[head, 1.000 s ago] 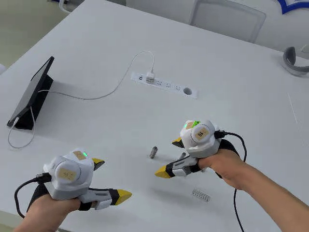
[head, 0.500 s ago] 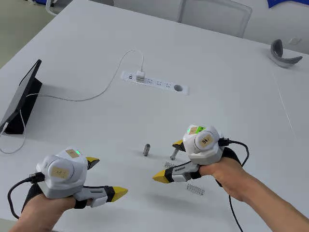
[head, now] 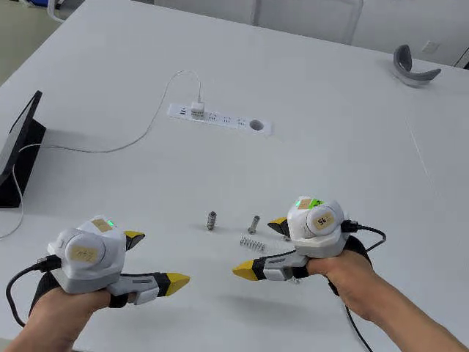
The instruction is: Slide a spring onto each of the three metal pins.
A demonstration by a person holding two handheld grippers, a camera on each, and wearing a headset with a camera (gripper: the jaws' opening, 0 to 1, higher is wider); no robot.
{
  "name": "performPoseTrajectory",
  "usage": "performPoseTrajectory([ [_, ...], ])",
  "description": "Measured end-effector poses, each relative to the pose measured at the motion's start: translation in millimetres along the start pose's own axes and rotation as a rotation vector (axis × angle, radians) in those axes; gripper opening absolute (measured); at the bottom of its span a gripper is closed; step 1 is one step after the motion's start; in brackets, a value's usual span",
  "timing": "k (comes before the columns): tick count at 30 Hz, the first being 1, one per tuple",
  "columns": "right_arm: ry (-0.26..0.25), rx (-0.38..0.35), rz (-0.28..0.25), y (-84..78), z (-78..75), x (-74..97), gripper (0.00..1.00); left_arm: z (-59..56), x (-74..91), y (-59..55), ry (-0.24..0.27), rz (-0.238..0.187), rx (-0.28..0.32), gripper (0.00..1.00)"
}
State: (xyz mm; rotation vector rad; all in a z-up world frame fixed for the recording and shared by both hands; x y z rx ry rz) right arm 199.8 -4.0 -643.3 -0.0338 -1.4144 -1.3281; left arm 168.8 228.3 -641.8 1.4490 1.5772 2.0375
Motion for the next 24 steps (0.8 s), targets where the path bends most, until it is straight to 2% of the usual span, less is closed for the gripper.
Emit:
performPoseTrajectory([
  [7, -0.034, -0.065, -0.053, -8.0, -6.1, 7.4, 0.78, 1.3, -2.1, 4.9, -0.001, 0.001, -0.002, 0.76],
  [16, -0.054, -0.142, -0.082, -20.7, -14.6, 23.0, 0.8, 2.6, -5.8, 7.1, -0.006, 0.01, -0.011, 0.76],
  [21, -0.074, -0.161, -0.093, -27.2, -20.6, 31.7, 0.8, 1.4, -7.1, 8.9, -0.01, 0.01, -0.013, 0.76],
  [24, -0.08, -0.191, -0.116, -30.5, -23.3, 37.5, 0.8, -0.1, -7.8, 10.2, -0.013, 0.013, -0.019, 0.77],
])
Point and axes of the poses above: the centre of the closed fingertips' face, and the gripper's own axes: x roughly backward along the fingers, z roughly to its left, y roughly out of its top, the point moved 7 cm from there along x, roughly backward along the fingers, and after that the axes turned 12 degrees about -x, right-handed, at the moved point
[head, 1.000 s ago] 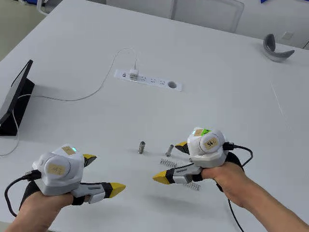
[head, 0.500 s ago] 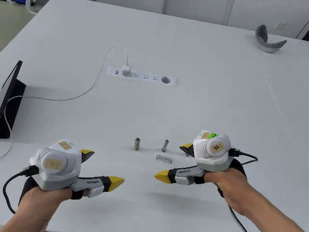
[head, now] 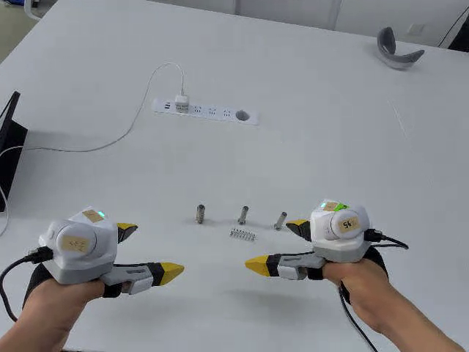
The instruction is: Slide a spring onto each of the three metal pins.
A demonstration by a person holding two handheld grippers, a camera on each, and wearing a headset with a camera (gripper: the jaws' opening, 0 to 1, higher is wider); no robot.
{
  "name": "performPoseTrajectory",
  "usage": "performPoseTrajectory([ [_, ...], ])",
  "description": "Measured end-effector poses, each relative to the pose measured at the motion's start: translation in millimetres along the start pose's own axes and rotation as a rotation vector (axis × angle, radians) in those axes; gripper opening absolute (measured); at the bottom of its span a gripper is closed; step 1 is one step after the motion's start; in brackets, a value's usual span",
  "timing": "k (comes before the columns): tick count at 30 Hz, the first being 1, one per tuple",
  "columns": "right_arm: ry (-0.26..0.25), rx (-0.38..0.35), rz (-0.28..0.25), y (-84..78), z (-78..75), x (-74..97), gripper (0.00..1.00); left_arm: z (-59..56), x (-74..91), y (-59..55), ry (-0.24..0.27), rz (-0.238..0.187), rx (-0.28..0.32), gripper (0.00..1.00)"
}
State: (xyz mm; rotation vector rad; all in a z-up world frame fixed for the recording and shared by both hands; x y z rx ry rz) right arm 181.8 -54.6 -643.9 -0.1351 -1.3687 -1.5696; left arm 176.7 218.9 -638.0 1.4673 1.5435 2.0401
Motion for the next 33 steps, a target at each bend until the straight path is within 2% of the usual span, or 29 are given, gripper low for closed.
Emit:
performPoseTrajectory([
  [11, -0.033, -0.042, -0.001, -18.0, -9.1, 18.0, 0.83, 0.0, -3.7, 3.2, -0.016, 0.008, -0.019, 0.77],
  [20, -0.039, -0.065, -0.038, -23.6, -15.2, 28.0, 0.83, -3.4, -7.8, 6.9, -0.037, 0.015, -0.039, 0.77],
  [25, -0.038, -0.09, -0.033, -31.0, -16.2, 32.3, 0.83, -5.9, -12.9, 9.4, -0.05, 0.02, -0.051, 0.77],
  [33, -0.052, -0.122, -0.035, -44.2, -20.9, 42.1, 0.83, -18.9, -24.8, 16.7, -0.087, 0.031, -0.075, 0.76],
])
Point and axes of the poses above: the centre of the closed fingertips' face, and the gripper's own axes: x roughly backward along the fingers, z roughly to its left, y roughly out of its top, the point moved 7 cm from there along x, roughly backward along the fingers, and after that the axes turned 12 degrees about -x, right-handed, at the moved point
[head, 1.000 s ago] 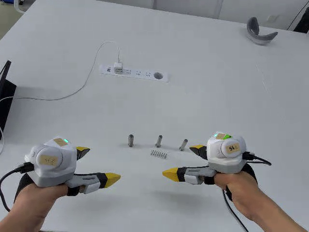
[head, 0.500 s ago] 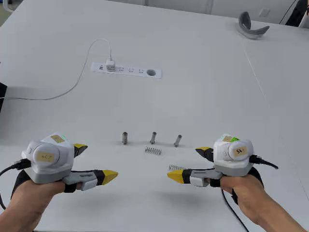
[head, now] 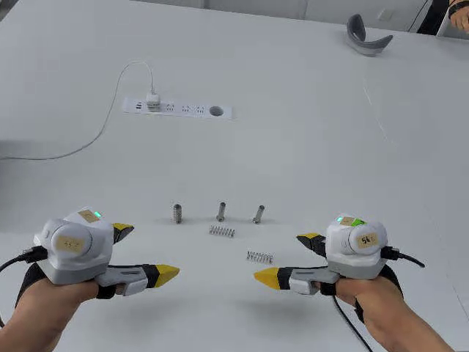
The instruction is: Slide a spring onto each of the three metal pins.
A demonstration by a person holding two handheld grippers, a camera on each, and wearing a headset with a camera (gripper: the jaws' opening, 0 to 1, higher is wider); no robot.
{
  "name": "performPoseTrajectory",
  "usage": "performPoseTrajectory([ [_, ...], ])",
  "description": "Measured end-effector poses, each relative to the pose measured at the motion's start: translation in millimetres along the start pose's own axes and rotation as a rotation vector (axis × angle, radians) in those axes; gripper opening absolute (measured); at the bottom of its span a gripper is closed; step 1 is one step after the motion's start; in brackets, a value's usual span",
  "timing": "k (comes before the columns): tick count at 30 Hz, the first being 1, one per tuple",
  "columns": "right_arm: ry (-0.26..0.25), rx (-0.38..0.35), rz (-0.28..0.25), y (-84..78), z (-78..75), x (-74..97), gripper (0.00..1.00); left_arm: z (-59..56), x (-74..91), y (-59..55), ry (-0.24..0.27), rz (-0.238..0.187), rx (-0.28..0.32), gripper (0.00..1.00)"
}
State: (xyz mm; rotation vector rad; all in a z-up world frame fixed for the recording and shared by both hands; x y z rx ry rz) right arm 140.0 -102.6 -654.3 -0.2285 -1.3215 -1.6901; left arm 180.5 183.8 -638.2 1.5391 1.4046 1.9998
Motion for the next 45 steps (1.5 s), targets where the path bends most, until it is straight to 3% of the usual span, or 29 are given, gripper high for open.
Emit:
performPoseTrajectory([
  [15, -0.033, -0.046, -0.021, -8.8, -20.9, 23.8, 0.82, -14.9, -28.0, 14.8, -0.066, 0.011, -0.048, 0.75],
  [34, -0.002, -0.059, -0.02, -16.8, -23.0, 27.3, 0.83, -23.8, -70.2, 36.9, -0.137, 0.033, -0.126, 0.74],
  [45, 0.028, -0.066, -0.008, -22.8, -18.1, 26.6, 0.83, -27.4, -91.2, 42.7, -0.175, 0.063, -0.17, 0.74],
])
Point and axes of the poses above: the centre of the closed fingertips' face, and the gripper's own axes: x roughly backward along the fingers, z roughly to its left, y roughly out of its top, the point moved 7 cm from there along x, roughly backward along the fingers, and after that the axes turned 12 degrees about -x, right-handed, at the moved point
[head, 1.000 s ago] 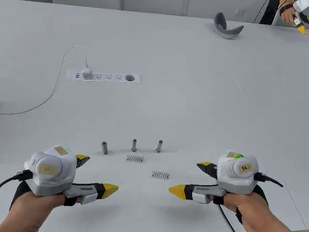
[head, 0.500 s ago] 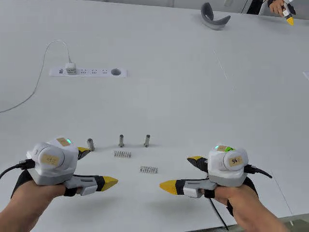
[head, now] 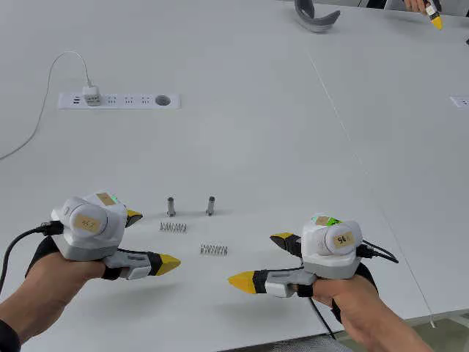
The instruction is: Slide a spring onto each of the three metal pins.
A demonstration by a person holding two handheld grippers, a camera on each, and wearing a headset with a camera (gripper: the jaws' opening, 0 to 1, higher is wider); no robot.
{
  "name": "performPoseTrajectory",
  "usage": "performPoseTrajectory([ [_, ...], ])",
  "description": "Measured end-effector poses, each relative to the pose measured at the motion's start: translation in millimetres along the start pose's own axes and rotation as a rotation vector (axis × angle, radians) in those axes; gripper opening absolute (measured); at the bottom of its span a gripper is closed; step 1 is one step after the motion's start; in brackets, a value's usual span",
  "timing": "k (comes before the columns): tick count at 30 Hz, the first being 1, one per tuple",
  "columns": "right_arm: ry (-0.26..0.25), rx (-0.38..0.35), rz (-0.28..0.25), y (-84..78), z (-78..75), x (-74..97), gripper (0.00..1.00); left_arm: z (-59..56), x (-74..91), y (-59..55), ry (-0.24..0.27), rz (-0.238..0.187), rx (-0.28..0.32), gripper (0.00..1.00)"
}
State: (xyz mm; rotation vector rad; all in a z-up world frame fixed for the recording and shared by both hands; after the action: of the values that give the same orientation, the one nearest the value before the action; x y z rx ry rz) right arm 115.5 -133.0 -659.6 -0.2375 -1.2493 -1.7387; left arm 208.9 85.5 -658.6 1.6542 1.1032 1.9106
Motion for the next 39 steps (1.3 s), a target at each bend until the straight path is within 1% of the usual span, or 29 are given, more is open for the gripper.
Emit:
performPoseTrajectory([
  [7, 0.012, -0.008, 0.003, -4.6, 1.1, -1.0, 0.83, 2.8, -9.1, 5.5, -0.017, 0.012, -0.02, 0.74],
  [12, 0.019, -0.016, -0.003, -4.9, 2.4, -1.5, 0.83, -0.5, -14.9, 11.5, -0.035, 0.027, -0.039, 0.74],
  [18, 0.02, -0.023, -0.004, -5.7, 2.0, -1.7, 0.83, -1.7, -24.4, 12.5, -0.06, 0.05, -0.057, 0.73],
  [26, 0.023, -0.03, 0.004, -7.8, 2.5, -2.0, 0.83, -0.4, -40.8, 8.2, -0.089, 0.079, -0.06, 0.7],
  [30, 0.024, -0.034, 0.007, -8.6, 2.5, -2.4, 0.82, 1.7, -48.2, 5.4, -0.09, 0.085, -0.048, 0.65],
  [33, 0.024, -0.03, 0.011, -8.9, 2.3, -3.0, 0.82, 1.9, -52.2, 3.3, -0.091, 0.095, -0.052, 0.63],
  [39, 0.027, -0.032, 0.006, -7.8, 1.3, -3.3, 0.82, 2.7, -53.7, -2.7, -0.088, 0.115, -0.033, 0.58],
])
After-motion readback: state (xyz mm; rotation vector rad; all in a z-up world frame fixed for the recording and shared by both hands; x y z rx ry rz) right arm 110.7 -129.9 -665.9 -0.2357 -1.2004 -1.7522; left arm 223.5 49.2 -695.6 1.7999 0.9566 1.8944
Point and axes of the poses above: the centre of the closed fingertips' face, and the gripper's own axes: x roughly backward along the fingers, z roughly to its left, y roughly out of its top, the point moved 7 cm from there along x, roughly backward along the fingers, and after that the axes turned 12 degrees about -x, right-handed, at the moved point
